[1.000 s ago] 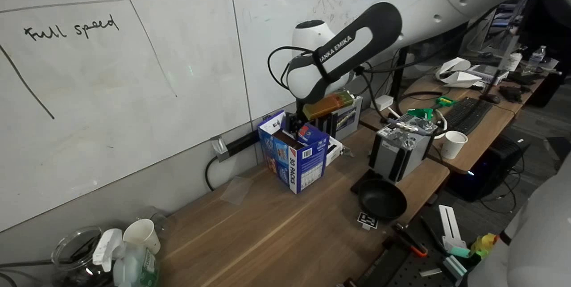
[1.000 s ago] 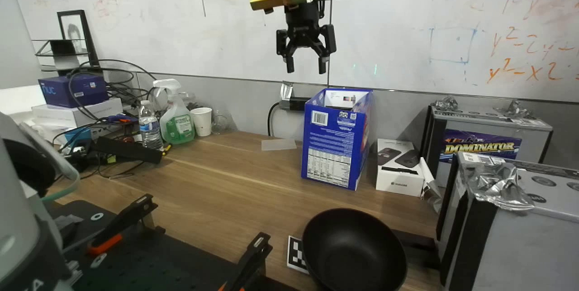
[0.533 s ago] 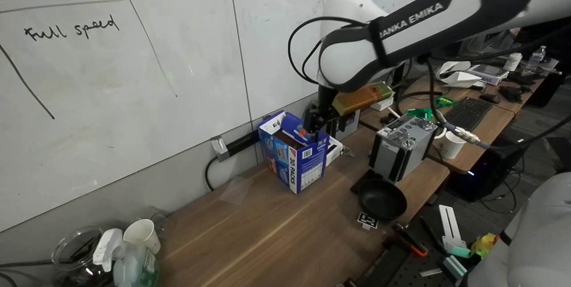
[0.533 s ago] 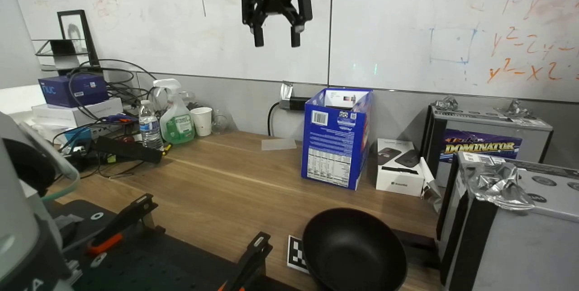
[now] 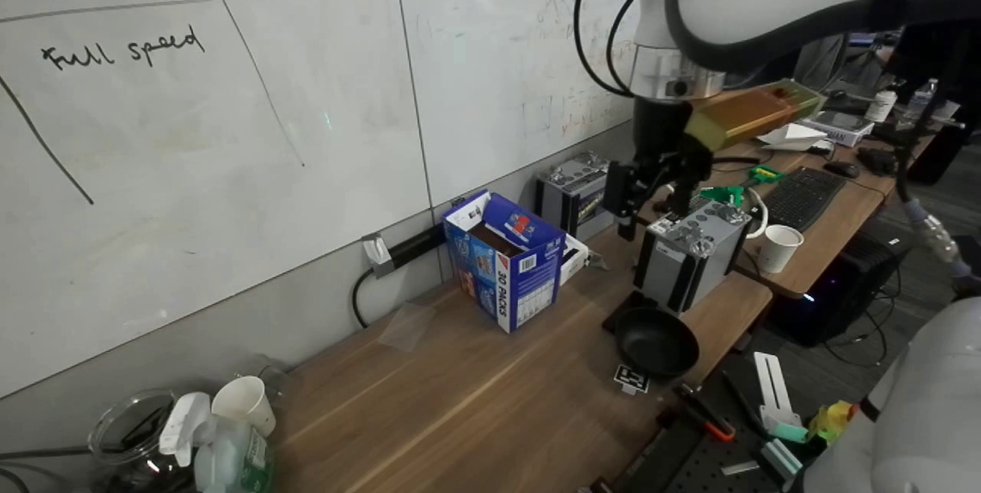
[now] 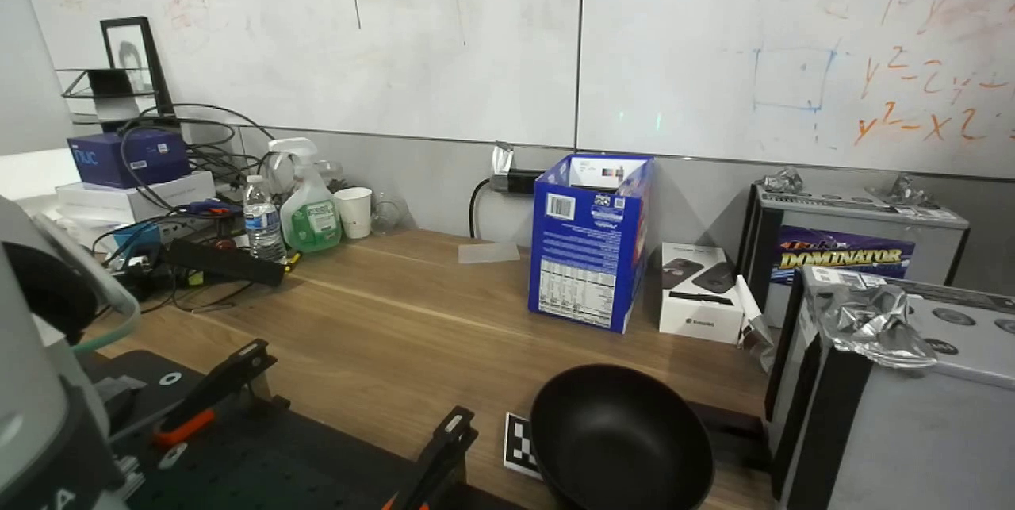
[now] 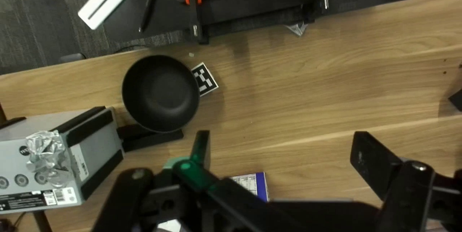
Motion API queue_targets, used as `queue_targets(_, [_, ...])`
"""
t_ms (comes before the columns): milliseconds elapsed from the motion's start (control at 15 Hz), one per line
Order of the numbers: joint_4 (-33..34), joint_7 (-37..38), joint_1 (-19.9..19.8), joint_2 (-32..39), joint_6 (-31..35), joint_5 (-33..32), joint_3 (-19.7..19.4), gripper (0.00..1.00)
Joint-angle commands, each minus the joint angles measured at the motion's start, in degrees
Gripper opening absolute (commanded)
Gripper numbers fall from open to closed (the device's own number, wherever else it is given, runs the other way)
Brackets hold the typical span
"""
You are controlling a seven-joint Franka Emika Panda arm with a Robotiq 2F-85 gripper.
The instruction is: Put the white ropes inside the blue box
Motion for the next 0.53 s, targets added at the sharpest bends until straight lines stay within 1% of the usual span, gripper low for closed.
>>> queue_targets(0, [-1.72, -0.83, -2.08, -6.98, -6.98, 0.47, 1.11, 1.00])
queue_targets(133, [-2.84, -0.26, -2.69, -9.56, -9.40, 0.44, 1.16, 1.00])
queue_targets(200, [-1.14, -0.83, -2.38, -5.96, -7.88, 0.64, 0.99, 1.00])
queue_targets(467, [-1.61, -0.81, -2.58, -6.22, -8.19, 0.62, 0.97, 1.00])
